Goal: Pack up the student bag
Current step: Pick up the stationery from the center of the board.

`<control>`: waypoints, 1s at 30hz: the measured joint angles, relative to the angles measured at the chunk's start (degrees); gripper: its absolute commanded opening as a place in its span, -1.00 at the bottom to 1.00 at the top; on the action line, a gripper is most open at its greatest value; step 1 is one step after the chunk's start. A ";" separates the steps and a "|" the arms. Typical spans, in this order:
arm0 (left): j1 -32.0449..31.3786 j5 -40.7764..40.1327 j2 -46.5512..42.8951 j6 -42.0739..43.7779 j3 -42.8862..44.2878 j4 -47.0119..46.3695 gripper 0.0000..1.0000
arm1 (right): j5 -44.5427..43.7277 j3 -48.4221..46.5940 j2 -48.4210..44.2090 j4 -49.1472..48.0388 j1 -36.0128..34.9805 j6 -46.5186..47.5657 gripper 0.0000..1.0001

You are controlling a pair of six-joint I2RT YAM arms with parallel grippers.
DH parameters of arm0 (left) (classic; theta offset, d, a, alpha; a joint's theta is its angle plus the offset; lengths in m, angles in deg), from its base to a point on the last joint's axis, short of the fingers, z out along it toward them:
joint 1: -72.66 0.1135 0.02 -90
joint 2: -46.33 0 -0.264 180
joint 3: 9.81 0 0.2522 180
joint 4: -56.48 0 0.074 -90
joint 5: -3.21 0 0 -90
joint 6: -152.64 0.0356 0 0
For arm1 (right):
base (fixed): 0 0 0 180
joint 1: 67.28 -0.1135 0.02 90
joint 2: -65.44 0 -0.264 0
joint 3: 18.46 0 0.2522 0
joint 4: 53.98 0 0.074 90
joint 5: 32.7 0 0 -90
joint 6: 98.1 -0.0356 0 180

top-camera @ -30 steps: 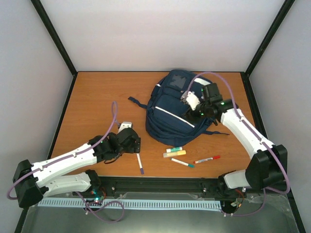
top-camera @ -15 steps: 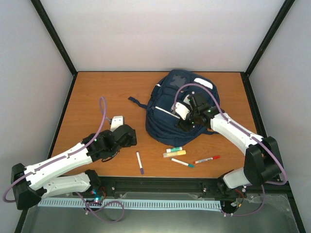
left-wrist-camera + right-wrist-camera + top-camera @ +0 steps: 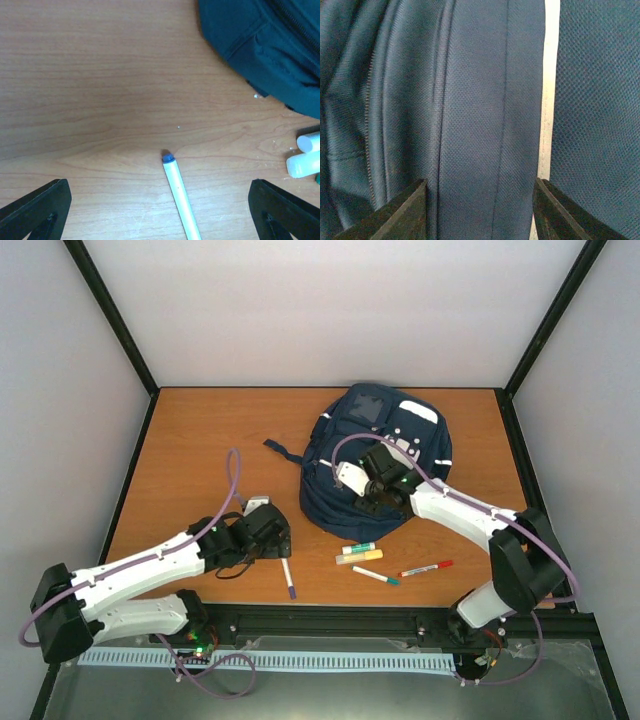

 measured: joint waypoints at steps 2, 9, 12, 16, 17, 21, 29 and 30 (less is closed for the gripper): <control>0.00 1.36 0.17 -0.24 -0.70 -0.48 1.00 | -2.21 0.09 1.01 -0.57 -0.52 0.09 0.09; 0.00 5.11 2.47 -0.57 -1.75 -2.51 0.99 | -8.35 0.72 1.53 -2.49 -2.03 0.37 -0.38; 0.00 6.12 2.91 -0.57 -1.84 -3.02 0.99 | -10.71 0.81 1.42 -3.26 -2.23 0.35 -0.66; 0.00 7.10 4.09 -0.66 -1.84 -3.15 0.99 | -12.26 1.60 -0.39 -4.35 -2.25 0.22 -0.91; 0.00 7.23 4.46 -0.79 -1.84 -3.15 0.99 | -12.39 1.79 -0.98 -4.61 -2.25 0.37 -0.93; 0.00 7.91 6.23 -1.64 -1.84 -3.08 0.99 | -13.09 2.60 -3.04 -5.57 -2.21 0.42 -0.94; 0.00 10.27 12.22 -2.84 -1.84 -3.06 0.70 | -13.57 5.05 -8.50 -8.35 -1.44 0.00 -0.95; 0.00 10.67 13.14 -2.95 -1.84 -3.13 0.70 | -13.62 5.40 -9.33 -8.81 -1.38 -0.07 -0.95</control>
